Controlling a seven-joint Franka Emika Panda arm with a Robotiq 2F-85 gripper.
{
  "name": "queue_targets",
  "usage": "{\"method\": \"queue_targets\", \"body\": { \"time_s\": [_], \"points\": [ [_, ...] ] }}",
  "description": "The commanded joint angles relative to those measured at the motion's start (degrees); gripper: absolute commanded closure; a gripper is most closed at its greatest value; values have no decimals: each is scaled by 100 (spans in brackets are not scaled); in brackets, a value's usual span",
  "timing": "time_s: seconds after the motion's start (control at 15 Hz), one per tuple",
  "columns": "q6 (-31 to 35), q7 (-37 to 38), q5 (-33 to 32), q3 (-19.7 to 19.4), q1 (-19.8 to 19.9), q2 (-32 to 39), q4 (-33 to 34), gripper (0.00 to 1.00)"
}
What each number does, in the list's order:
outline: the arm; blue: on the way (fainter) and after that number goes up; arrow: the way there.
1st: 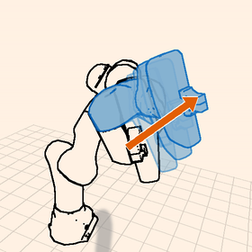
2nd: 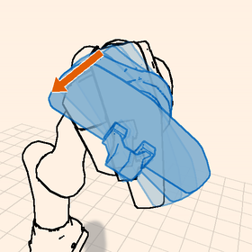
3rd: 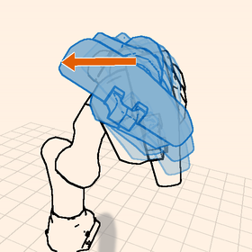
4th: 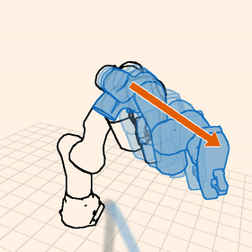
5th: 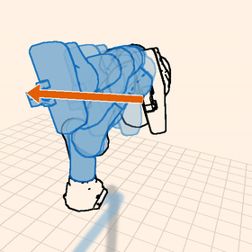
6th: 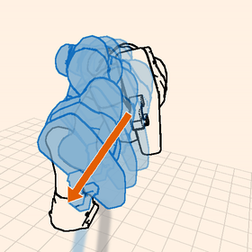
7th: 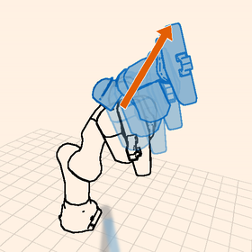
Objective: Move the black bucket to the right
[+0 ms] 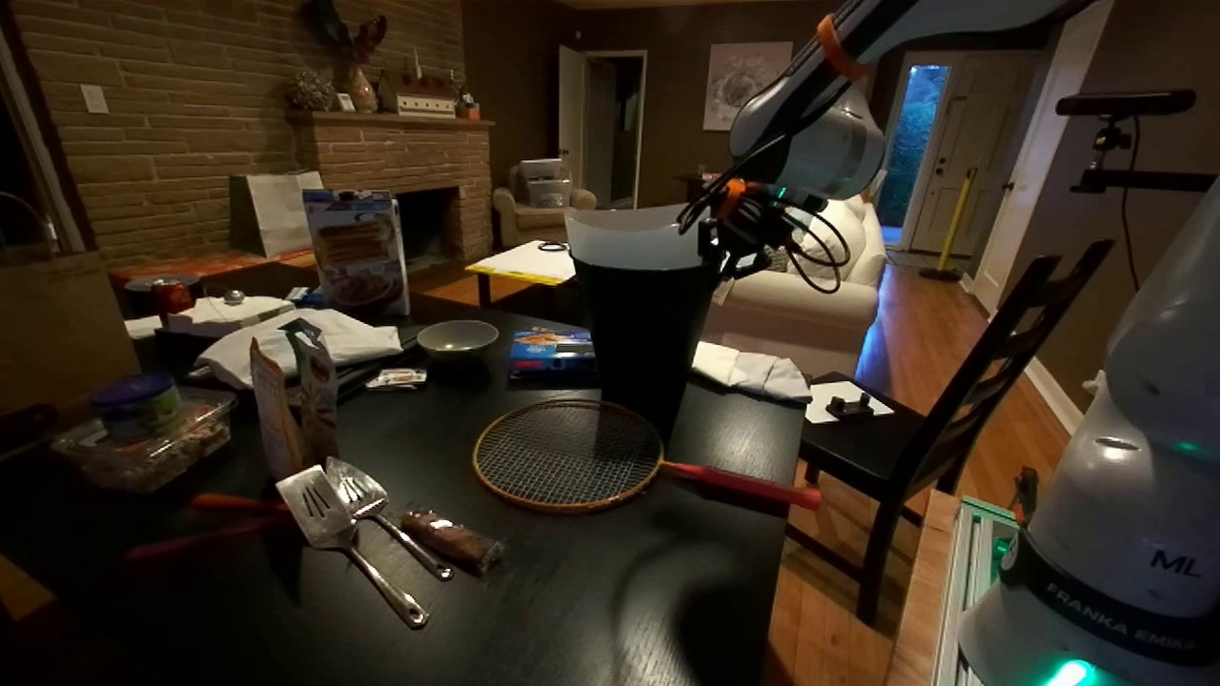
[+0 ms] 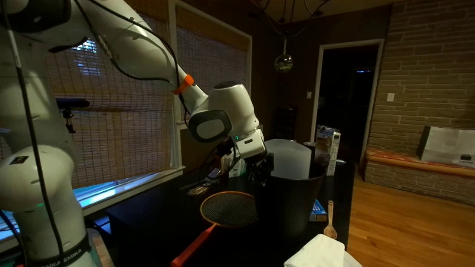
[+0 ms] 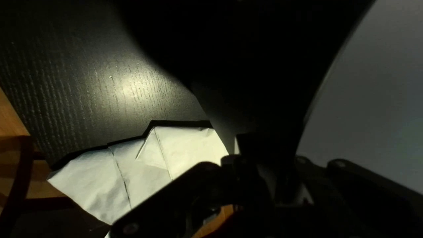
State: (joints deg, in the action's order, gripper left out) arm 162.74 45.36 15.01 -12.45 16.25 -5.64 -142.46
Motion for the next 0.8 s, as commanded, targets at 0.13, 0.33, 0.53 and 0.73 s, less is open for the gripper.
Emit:
{"method": "queue_targets", "body": {
  "time_s": [0.13,0.33,0.53,0.73],
  "points": [
    [-194,290,-832,46,261,-447,162,39],
    [-316,-172,-1463,60,340,-1210,186,19],
    [-400,-1044,-1142,56,224,-1897,369,2],
    [-272,-805,-1028,208,407,-1583,375,3]
  ]
}}
